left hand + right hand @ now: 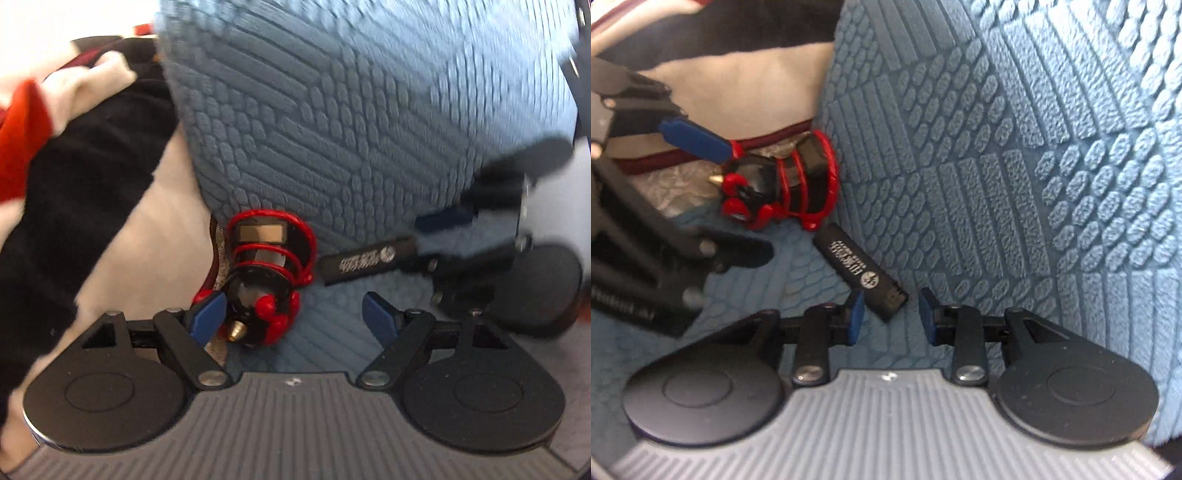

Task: Organize rigid objects
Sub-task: 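Grasp the red-and-black toy with the left gripper while the right grasps the black USB stick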

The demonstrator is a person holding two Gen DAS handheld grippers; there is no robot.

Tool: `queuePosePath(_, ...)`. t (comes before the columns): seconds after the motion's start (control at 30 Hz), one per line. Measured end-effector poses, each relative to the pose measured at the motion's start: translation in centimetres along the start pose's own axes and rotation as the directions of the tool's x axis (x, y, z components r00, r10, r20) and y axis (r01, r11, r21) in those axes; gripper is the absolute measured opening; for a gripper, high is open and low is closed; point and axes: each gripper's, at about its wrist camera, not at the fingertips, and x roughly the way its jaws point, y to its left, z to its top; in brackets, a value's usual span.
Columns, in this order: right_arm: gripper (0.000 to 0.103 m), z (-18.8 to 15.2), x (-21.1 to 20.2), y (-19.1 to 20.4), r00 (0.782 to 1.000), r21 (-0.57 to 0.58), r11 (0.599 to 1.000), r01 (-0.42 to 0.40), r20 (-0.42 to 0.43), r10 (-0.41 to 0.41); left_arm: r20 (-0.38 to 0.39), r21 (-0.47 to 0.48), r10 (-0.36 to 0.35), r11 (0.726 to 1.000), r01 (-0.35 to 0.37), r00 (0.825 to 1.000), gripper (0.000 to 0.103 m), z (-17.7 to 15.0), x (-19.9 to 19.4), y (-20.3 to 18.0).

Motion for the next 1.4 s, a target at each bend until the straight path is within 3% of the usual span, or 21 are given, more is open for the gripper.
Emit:
queuePosePath(0.2, 0.036, 0.8, 1.7, -1.6, 0.996, 0.006, 0.996, -0.088, -0.008, 0.088, -0.033, 0.123, 0.076, 0.990, -0.072, 0.997, 0.089, -0.2, 1.1, -1.3)
queuePosePath(0.3, 0.037, 1.5, 2.3, -2.4, 0.990, 0.018, 0.991, -0.133, -0.040, 0.134, -0.002, 0.260, 0.164, 0.953, -0.158, 0.987, 0.089, -0.9, 1.3, -3.2)
queuePosePath(0.4, 0.035, 2.4, 2.6, -2.7, 0.983, -0.016, 0.987, -0.159, -0.093, 0.157, 0.003, 0.322, 0.196, 0.928, -0.186, 0.981, 0.089, -1.2, 1.2, -3.7)
queuePosePath(0.6, 0.027, 3.0, 2.4, -1.9, 0.984, -0.101, 0.986, -0.130, -0.137, 0.116, -0.033, 0.362, 0.210, 0.914, -0.184, 0.977, 0.089, -1.1, 1.2, -3.8)
queuePosePath(0.73, 0.017, 2.5, 1.6, -1.7, 0.985, -0.084, 0.989, -0.123, -0.131, 0.111, -0.040, 0.366, 0.207, 0.913, -0.179, 0.978, 0.089, -1.1, 1.5, -3.6)
queuePosePath(0.9, 0.015, 2.4, 0.2, -2.0, 0.981, -0.071, 0.987, -0.143, -0.141, 0.132, -0.031, 0.349, 0.175, 0.924, -0.153, 0.984, 0.089, -1.0, 2.0, -3.2)
queuePosePath(1.07, 0.008, 1.9, -1.3, -2.2, 0.979, -0.041, 0.987, -0.152, -0.146, 0.145, -0.044, 0.307, 0.139, 0.944, -0.119, 0.989, 0.066, -0.9, 2.1, -1.8)
queuePosePath(1.23, 0.008, 0.9, -3.6, -2.1, 0.976, -0.025, 0.985, -0.169, -0.144, 0.164, -0.040, 0.253, 0.069, 0.966, -0.057, 0.997, 0.056, -0.8, 0.9, -0.5)
queuePosePath(1.4, 0.010, 1.0, -4.3, -2.1, 0.990, 0.002, 0.993, -0.116, -0.078, 0.116, -0.047, 0.190, 0.016, 0.982, -0.006, 0.999, 0.056, -0.8, 0.0, 0.2)
